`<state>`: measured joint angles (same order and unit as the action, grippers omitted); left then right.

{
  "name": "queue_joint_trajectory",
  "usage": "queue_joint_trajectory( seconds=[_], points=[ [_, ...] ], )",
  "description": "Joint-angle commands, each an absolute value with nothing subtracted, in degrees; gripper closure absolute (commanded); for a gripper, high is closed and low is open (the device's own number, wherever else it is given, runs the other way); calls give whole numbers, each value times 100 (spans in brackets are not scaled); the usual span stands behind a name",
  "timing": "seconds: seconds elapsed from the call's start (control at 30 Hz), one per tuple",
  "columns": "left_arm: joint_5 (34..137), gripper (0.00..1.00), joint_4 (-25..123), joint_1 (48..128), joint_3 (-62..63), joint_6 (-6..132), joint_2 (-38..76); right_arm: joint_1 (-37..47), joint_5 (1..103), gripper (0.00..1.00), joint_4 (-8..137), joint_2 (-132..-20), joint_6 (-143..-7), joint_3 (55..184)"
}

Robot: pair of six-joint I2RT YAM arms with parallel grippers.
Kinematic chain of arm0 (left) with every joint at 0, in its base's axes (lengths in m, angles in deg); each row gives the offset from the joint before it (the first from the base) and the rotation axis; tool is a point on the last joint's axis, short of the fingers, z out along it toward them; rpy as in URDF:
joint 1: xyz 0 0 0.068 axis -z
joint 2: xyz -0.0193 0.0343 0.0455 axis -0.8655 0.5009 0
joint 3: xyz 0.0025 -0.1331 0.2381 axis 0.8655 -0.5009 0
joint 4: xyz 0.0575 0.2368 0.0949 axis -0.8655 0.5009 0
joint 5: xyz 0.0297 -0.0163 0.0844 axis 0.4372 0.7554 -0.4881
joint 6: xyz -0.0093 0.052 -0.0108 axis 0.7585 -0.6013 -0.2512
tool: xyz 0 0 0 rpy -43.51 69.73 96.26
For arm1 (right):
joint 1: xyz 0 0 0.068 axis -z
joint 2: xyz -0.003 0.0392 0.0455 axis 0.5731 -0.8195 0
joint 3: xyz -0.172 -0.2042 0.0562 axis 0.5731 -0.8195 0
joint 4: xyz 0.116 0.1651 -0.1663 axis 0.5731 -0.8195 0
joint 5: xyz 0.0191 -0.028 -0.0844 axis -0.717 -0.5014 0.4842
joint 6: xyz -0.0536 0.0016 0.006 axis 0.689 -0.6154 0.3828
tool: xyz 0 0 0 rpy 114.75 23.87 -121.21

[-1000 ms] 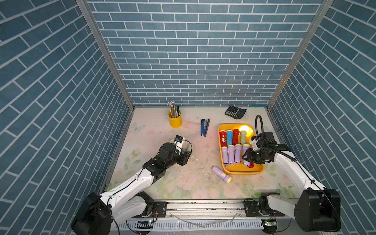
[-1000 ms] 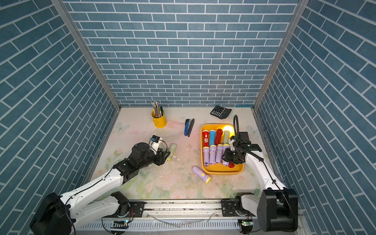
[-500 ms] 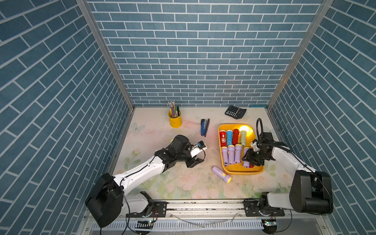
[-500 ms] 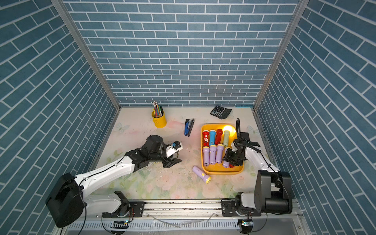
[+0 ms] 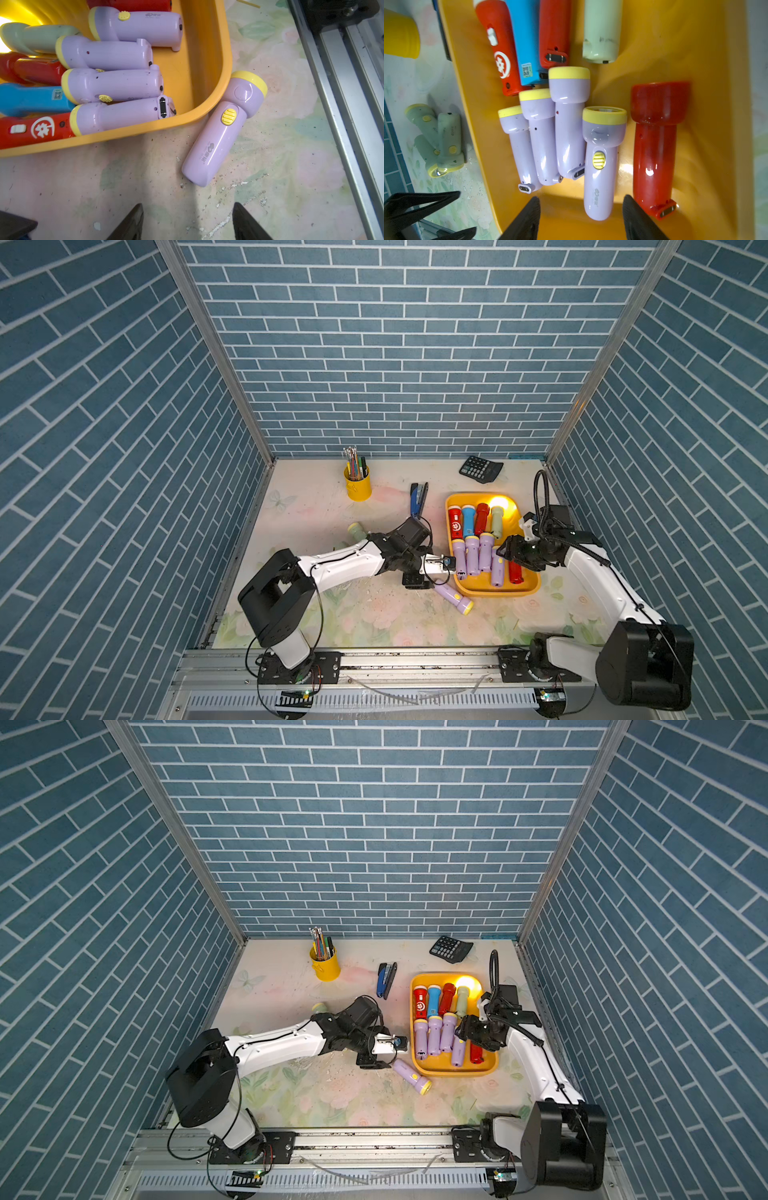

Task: Put the flashlights into the storage boxes
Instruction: Place the flashlight at the storage box, then pick up the flashlight from the center of the board.

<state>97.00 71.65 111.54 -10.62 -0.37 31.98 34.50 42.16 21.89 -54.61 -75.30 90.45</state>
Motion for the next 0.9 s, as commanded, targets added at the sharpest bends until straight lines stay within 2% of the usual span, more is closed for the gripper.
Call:
queue_joint_trajectory(
  seconds=[0.0,0.47,0.67,0.87],
  points=[
    [9737,31,7696,11323,-688,-696,3538,3460,4032,36,2067,-5175,-7577,9071],
    [9380,32,8549,11850,111,-1368,4680,3459,3791,36,2064,-4666,-7596,8810],
    [9238,38,8566,12040,95,-1364,4791,3461,3720,36,2099,-4466,-7621,8670],
    [9102,53,8375,12120,-226,-1109,4565,3461,3682,37,2332,-4168,-7845,8497]
  ],
)
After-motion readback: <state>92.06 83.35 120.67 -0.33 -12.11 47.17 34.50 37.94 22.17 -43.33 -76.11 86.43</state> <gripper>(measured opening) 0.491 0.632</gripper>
